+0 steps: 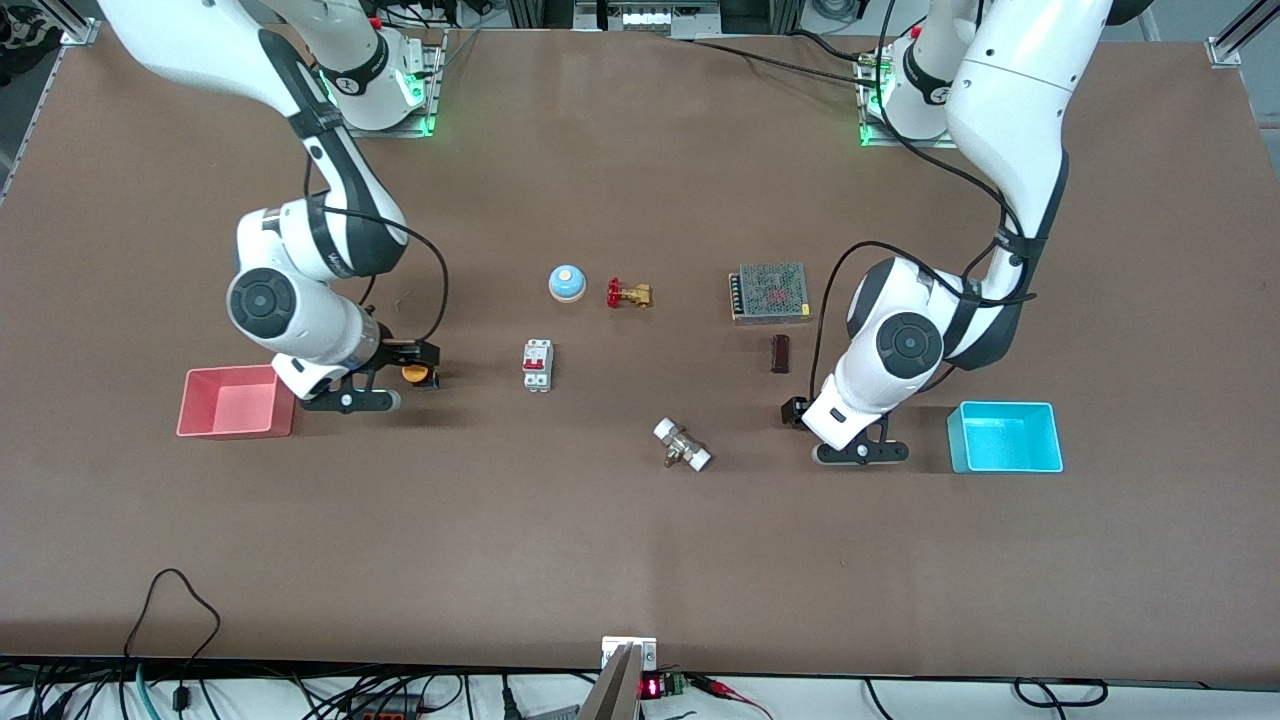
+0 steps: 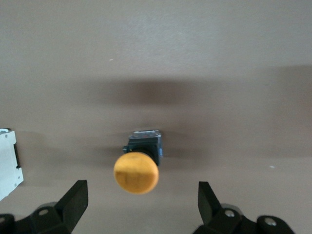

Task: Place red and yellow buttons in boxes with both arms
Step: 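Grasp the yellow button with the right gripper while the left gripper grasps red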

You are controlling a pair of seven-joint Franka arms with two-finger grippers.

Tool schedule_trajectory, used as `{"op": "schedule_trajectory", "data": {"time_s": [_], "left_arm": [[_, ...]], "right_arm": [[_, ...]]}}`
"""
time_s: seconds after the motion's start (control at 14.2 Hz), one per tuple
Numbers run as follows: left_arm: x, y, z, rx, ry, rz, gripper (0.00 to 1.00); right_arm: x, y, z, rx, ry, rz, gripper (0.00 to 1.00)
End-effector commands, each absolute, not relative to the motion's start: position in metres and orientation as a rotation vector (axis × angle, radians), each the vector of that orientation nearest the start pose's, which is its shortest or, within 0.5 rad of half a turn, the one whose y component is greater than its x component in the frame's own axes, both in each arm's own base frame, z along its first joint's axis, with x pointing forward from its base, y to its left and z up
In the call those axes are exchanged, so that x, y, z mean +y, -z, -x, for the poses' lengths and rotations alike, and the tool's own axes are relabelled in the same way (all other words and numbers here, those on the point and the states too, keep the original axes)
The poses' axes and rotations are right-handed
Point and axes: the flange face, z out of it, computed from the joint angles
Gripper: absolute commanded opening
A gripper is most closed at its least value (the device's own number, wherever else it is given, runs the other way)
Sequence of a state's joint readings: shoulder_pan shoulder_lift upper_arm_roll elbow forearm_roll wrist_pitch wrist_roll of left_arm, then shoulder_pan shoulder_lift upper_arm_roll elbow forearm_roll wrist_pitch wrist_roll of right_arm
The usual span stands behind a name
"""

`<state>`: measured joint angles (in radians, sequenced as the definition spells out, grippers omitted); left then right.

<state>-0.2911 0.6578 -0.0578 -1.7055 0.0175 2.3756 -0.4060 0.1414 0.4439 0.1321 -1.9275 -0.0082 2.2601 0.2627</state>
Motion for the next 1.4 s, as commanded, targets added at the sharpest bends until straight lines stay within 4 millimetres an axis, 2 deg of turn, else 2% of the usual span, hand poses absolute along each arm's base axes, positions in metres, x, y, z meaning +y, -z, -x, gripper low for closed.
{"op": "schedule_trajectory", "data": {"time_s": [0.0,0.21,0.42,0.56,0.63,0.77,0.91,1.05,1.19,1.33], "left_arm": [[-0.220,-0.207,-0.634,-0.115,0.008,3.162,1.00],[-0.218,-0.197,-0.634,-0.119,0.002,3.159,0.97],[-0.218,-0.188,-0.634,-0.120,0.022,3.164,0.95],[-0.219,-0.187,-0.634,-0.115,0.020,3.163,0.87],[-0.220,-0.185,-0.633,-0.114,0.015,3.163,0.78],[-0.219,-0.185,-0.633,-0.113,0.011,3.162,0.49],[-0.222,-0.188,-0.633,-0.112,0.017,3.164,0.23],[-0.220,-0.192,-0.634,-0.111,0.018,3.163,0.16],[-0.218,-0.201,-0.637,-0.113,0.030,3.164,0.11],[-0.208,-0.221,-0.643,-0.125,0.026,3.158,0.11]], "right_arm": [[0.171,-0.237,-0.586,-0.025,-0.158,3.112,1.00],[0.173,-0.225,-0.587,-0.038,-0.142,3.113,1.00],[0.171,-0.223,-0.588,-0.059,-0.131,3.126,1.00],[0.171,-0.219,-0.588,-0.059,-0.134,3.125,1.00],[0.171,-0.216,-0.588,-0.063,-0.131,3.125,0.93],[0.169,-0.214,-0.588,-0.094,-0.127,3.138,0.69],[0.168,-0.214,-0.588,-0.096,-0.126,3.139,0.41],[0.166,-0.213,-0.588,-0.084,-0.136,3.141,0.16],[0.166,-0.213,-0.588,-0.082,-0.136,3.141,0.09],[0.166,-0.213,-0.588,-0.080,-0.139,3.140,0.03]]}}
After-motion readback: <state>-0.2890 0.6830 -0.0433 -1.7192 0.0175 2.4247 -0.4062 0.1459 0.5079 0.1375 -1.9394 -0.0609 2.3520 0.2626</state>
